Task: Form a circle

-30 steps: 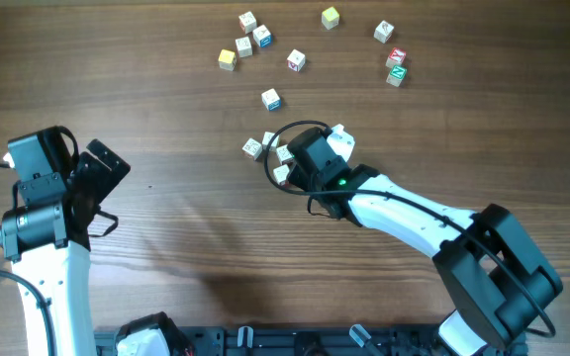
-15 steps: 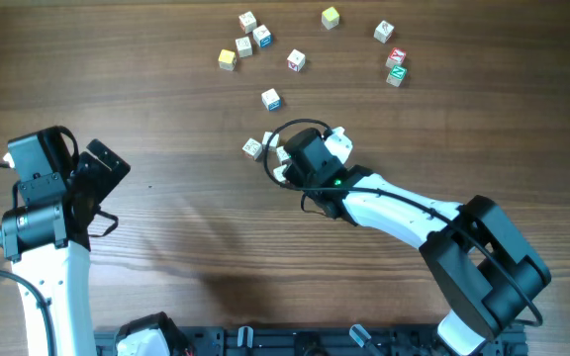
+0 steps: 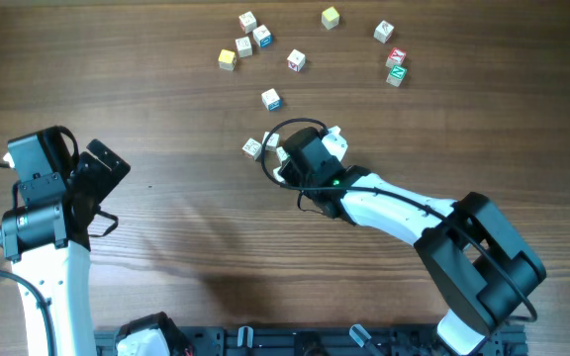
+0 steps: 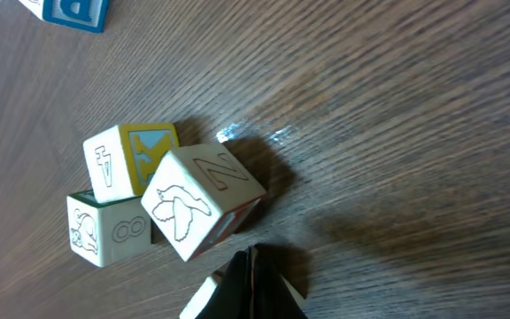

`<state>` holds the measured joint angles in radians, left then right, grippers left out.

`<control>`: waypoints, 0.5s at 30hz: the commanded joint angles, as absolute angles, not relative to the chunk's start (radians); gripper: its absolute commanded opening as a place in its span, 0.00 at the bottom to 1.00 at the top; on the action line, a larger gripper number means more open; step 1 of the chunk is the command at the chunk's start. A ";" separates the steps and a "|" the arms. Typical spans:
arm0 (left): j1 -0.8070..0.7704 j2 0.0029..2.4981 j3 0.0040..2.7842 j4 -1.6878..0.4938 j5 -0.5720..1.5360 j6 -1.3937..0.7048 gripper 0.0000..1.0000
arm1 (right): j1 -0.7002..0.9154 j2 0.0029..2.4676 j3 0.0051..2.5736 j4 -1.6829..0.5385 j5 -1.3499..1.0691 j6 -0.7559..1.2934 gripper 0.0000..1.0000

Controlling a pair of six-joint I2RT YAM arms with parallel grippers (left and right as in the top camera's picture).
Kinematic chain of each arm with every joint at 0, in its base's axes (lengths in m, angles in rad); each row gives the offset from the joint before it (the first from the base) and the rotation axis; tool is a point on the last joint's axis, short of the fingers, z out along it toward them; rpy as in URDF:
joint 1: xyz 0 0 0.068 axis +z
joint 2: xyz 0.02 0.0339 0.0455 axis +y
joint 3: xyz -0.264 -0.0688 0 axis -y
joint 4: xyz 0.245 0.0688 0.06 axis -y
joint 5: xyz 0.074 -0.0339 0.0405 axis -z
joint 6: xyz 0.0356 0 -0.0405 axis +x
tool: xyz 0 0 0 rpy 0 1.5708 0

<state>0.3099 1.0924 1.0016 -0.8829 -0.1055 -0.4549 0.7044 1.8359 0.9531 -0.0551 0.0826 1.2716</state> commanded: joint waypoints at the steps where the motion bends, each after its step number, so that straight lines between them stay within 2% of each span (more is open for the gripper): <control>1: 0.315 1.093 1.002 -0.881 -0.094 -0.464 1.00 | 0.710 1.857 0.950 -0.044 0.065 1.282 0.05; 15: 0.315 1.093 1.002 -0.881 -0.094 -0.464 1.00 | 0.709 1.857 0.950 -0.007 0.051 1.228 0.04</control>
<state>0.3099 1.0924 1.0016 -0.8829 -0.1055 -0.4549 0.7044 1.8359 0.9531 -0.0124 0.0597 1.2514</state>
